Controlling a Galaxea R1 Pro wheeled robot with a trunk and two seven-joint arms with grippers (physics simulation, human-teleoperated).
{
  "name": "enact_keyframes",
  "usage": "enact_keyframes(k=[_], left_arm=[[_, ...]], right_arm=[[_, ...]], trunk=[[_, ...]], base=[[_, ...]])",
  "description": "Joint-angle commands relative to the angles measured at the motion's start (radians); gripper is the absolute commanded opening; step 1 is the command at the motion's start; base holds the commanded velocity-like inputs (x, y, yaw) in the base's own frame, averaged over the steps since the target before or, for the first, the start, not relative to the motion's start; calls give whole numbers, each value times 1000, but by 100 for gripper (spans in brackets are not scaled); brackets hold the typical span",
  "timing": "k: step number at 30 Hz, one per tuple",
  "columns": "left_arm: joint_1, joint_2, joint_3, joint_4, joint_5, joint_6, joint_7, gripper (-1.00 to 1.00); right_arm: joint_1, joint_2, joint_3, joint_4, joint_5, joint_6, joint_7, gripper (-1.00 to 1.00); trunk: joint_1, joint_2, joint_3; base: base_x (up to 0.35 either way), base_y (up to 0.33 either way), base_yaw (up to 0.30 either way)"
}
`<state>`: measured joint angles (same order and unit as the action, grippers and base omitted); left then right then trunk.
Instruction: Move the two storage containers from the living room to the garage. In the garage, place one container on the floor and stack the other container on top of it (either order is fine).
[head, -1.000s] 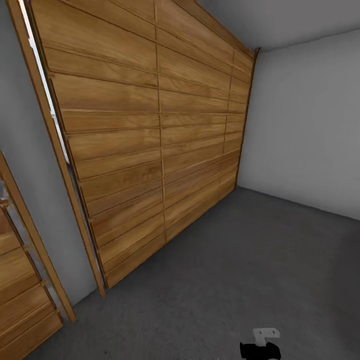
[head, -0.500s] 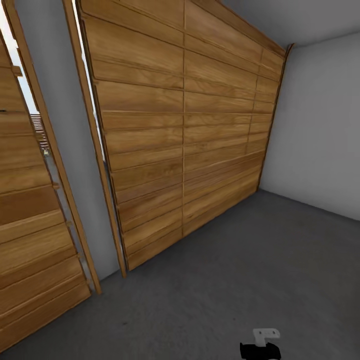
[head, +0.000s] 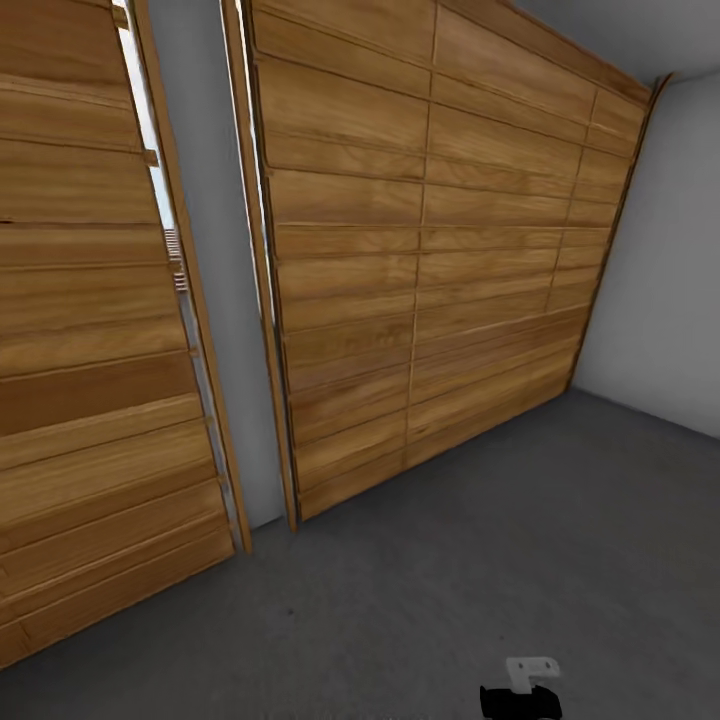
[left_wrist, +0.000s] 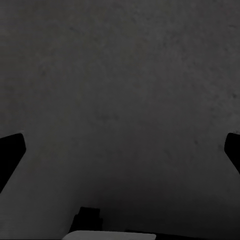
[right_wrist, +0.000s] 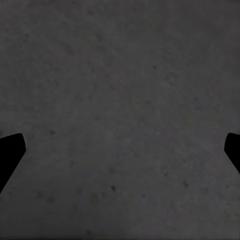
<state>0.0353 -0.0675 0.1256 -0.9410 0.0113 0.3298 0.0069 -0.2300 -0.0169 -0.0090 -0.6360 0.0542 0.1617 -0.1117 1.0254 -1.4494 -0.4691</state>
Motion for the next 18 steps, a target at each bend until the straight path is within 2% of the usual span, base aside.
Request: enact_keyframes(k=[1,6,18], left_arm=[[0,-1,2,-2,1,6,1,100],[0,-1,2,-2,1,6,1,100],[0,-1,2,-2,1,6,1,100]], right_arm=[[0,0,0,-2,6,7,-1,100],[0,0,0,-2,6,7,-2,100],[0,0,-2,-2,6,7,-1,100]], trunk=[[0,-1,-1],[0,-1,-1],[0,-1,-1]], base=[[-217,0,300],[-143,4,300],[-11,97,300]])
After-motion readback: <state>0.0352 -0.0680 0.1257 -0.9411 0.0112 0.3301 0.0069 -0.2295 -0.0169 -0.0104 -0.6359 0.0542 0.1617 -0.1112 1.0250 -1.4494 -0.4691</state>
